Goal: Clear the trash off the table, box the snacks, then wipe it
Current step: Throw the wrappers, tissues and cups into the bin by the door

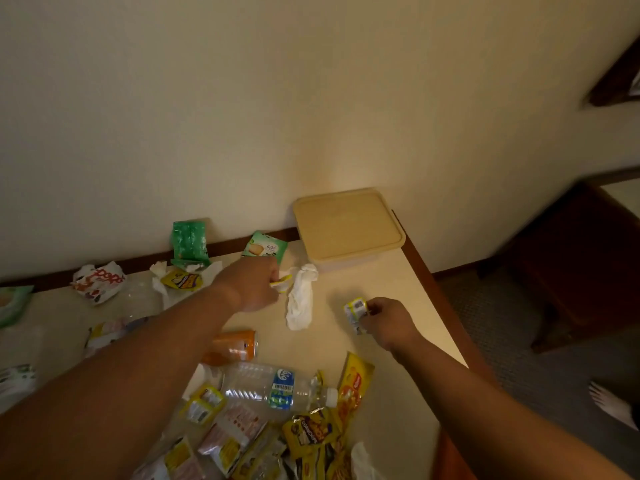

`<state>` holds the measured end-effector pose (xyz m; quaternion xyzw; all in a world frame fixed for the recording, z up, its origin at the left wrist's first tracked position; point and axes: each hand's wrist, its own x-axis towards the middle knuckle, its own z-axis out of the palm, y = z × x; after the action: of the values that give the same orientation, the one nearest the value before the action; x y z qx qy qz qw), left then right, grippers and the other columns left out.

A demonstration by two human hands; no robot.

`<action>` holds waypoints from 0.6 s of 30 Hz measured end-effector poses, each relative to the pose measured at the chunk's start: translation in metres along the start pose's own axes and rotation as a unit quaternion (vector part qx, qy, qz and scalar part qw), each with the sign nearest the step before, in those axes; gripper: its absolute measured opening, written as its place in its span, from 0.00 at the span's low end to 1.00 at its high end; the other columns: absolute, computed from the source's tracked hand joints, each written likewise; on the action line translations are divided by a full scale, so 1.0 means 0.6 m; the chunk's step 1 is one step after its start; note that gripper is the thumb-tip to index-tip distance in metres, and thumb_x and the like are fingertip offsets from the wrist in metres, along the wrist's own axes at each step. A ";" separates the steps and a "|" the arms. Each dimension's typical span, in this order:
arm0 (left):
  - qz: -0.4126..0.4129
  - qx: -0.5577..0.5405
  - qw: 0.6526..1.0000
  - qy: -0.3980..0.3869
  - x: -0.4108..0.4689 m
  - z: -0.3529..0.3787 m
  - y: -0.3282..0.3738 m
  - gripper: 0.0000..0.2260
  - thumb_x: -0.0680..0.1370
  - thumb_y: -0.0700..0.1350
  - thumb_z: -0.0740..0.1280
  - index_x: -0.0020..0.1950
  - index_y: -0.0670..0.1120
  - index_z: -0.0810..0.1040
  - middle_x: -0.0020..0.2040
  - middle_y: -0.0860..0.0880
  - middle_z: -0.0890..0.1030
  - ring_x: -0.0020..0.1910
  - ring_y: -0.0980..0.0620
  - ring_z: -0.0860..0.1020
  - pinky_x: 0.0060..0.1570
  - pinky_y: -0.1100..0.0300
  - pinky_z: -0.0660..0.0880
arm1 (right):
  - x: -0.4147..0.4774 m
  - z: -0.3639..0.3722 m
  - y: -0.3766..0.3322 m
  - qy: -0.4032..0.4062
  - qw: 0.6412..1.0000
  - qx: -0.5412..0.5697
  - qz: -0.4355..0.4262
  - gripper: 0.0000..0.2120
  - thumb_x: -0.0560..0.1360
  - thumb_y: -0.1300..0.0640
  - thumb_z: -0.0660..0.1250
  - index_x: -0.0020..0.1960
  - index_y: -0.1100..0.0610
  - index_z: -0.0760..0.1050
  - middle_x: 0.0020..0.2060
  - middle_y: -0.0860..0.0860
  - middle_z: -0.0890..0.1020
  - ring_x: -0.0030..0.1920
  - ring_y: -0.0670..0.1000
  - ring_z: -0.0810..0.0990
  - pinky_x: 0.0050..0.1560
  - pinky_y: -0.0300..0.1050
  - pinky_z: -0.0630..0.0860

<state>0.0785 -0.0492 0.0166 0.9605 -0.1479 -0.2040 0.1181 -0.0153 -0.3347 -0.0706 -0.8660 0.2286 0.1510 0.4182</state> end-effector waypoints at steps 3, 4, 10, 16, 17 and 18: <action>0.040 -0.027 0.999 0.008 0.013 0.042 0.081 0.08 0.71 0.51 0.69 0.43 0.53 0.71 0.44 0.52 0.79 0.44 0.47 0.77 0.39 0.57 0.69 | -0.012 -0.048 -0.007 0.053 0.998 -0.046 0.000 0.05 0.74 0.53 0.73 0.39 0.50 0.83 0.33 0.45 0.84 0.38 0.49 0.84 0.44 0.45 0.81; 0.051 -0.038 0.998 0.012 0.018 0.060 0.104 0.08 0.72 0.51 0.68 0.43 0.52 0.70 0.45 0.50 0.80 0.45 0.45 0.78 0.39 0.57 0.70 | -0.012 -0.057 -0.008 0.071 0.995 -0.070 -0.001 0.05 0.75 0.53 0.73 0.41 0.50 0.82 0.34 0.45 0.84 0.39 0.49 0.83 0.43 0.44 0.79; 0.083 -0.099 0.990 0.060 0.074 0.135 0.212 0.14 0.76 0.49 0.72 0.57 0.46 0.74 0.54 0.45 0.80 0.54 0.43 0.79 0.49 0.55 0.74 | 0.018 -0.094 0.020 0.144 0.979 -0.146 -0.016 0.11 0.80 0.51 0.68 0.61 0.53 0.81 0.52 0.53 0.84 0.54 0.57 0.83 0.46 0.45 0.76; 0.098 -0.051 0.993 0.034 0.049 0.132 0.164 0.13 0.78 0.49 0.69 0.62 0.50 0.78 0.60 0.47 0.81 0.60 0.46 0.79 0.58 0.55 0.75 | -0.032 -0.070 0.034 0.107 0.979 -0.146 -0.096 0.11 0.78 0.59 0.68 0.58 0.56 0.83 0.54 0.56 0.84 0.55 0.60 0.83 0.53 0.49 0.78; 0.089 -0.044 0.995 0.024 0.034 0.129 0.152 0.11 0.79 0.50 0.68 0.61 0.52 0.79 0.59 0.49 0.82 0.57 0.46 0.80 0.55 0.56 0.76 | -0.046 -0.064 0.037 0.096 0.982 -0.133 -0.098 0.09 0.78 0.59 0.67 0.56 0.55 0.83 0.52 0.54 0.85 0.53 0.58 0.83 0.54 0.49 0.79; 0.084 -0.040 0.996 0.011 0.014 0.124 0.140 0.09 0.79 0.51 0.68 0.59 0.54 0.79 0.57 0.51 0.83 0.55 0.47 0.80 0.53 0.57 0.76 | -0.060 -0.055 0.041 0.077 0.984 -0.121 -0.101 0.08 0.77 0.59 0.68 0.53 0.53 0.84 0.50 0.52 0.86 0.52 0.55 0.83 0.54 0.49 0.79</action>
<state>0.0344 -0.1428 -0.0286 0.9413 -0.2187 -0.1882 0.1751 -0.0568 -0.3648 -0.0503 -0.9379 0.1513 0.0668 0.3049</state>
